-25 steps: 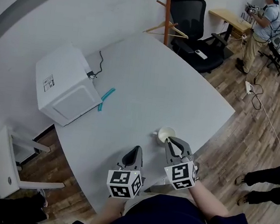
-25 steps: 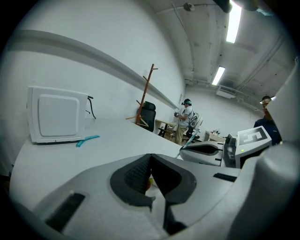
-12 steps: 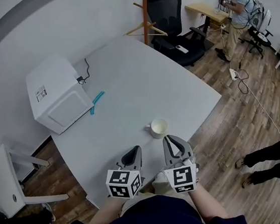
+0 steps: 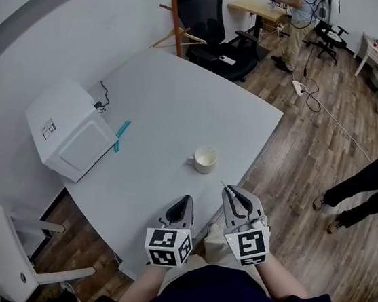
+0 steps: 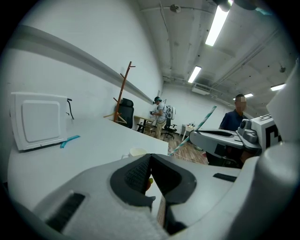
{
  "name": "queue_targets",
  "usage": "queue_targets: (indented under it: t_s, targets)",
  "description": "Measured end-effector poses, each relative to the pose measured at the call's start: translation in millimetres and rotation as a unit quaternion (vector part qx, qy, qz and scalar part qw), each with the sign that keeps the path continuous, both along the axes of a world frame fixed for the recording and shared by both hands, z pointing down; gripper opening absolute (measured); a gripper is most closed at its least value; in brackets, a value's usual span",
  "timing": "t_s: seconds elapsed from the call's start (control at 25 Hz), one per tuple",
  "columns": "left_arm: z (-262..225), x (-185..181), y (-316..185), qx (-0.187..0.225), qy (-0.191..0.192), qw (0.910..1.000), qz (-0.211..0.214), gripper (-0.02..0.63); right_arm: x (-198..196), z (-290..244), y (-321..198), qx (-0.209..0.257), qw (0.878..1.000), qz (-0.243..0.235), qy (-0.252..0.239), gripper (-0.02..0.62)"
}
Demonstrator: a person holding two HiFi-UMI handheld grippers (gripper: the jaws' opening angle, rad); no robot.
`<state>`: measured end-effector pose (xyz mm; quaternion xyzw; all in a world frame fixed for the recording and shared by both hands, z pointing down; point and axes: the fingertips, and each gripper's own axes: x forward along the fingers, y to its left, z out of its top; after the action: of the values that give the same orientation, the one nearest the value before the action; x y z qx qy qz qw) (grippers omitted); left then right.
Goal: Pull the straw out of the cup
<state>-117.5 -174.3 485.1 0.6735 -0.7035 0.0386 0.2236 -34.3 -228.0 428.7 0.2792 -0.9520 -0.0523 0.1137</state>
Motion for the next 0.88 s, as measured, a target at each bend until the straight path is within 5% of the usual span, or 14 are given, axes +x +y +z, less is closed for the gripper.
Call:
queue_targets:
  t_s: [0.88]
  targets:
    - [0, 25, 50, 0.004, 0.005, 0.9992, 0.038, 0.012, 30, -5, 63, -0.02, 0.999, 0.043, -0.027, 0.041]
